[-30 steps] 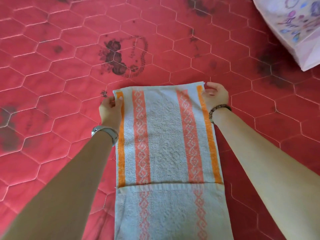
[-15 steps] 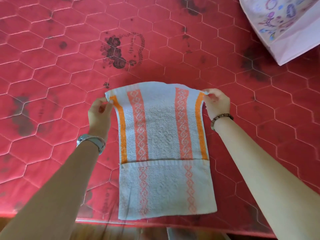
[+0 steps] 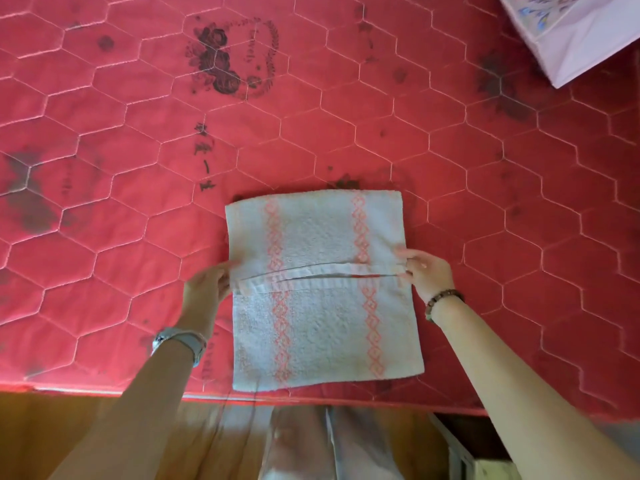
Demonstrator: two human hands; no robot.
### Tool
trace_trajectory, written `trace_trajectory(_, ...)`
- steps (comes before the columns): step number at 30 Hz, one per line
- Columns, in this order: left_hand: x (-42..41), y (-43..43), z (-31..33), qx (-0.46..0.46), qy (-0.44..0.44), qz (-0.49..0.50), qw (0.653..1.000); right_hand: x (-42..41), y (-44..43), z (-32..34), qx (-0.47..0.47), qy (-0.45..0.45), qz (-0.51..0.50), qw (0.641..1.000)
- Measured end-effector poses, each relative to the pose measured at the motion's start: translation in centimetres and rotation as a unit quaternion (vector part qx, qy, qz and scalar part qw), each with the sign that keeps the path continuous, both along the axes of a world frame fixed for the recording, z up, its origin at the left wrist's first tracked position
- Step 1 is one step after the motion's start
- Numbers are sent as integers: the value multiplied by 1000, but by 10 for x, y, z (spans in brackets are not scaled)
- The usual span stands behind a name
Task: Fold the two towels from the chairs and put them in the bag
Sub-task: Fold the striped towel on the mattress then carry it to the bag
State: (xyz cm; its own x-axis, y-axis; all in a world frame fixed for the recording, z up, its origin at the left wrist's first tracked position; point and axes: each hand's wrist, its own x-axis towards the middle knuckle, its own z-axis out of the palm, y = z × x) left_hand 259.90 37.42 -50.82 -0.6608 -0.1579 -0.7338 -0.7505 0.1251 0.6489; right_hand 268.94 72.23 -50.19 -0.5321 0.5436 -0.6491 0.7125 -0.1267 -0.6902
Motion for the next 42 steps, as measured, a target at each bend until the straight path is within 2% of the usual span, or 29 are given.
trace_trajectory(1,3,1,-2,3,3,13,1000,3,1,-1,-10,-10,-1,1000)
trace_trajectory(5,8,3,-3,-54,61,-65,995,9,2,2,-12,27,26,999)
trace_trajectory(12,1,4,3,-68,93,-68,991,9,7,8,21,32,29,999)
trace_trajectory(20,8,4,-3,-130,70,-138,979,13,-3,7,10,-18,31,999)
trace_trajectory(23,6,7,-7,-144,66,-144,977,8,-4,10,60,-28,69,995)
trace_trajectory(26,-6,16,-4,-157,69,-140,975,-8,-2,13,62,-22,76,995)
trace_trajectory(33,-52,46,2,-97,127,-43,986,-71,4,14,81,18,93,992)
trace_trajectory(39,-73,50,-10,-110,105,-73,986,-92,14,9,97,15,118,988)
trace_trajectory(42,-72,51,-15,-181,144,-110,967,-91,13,-2,177,7,133,975)
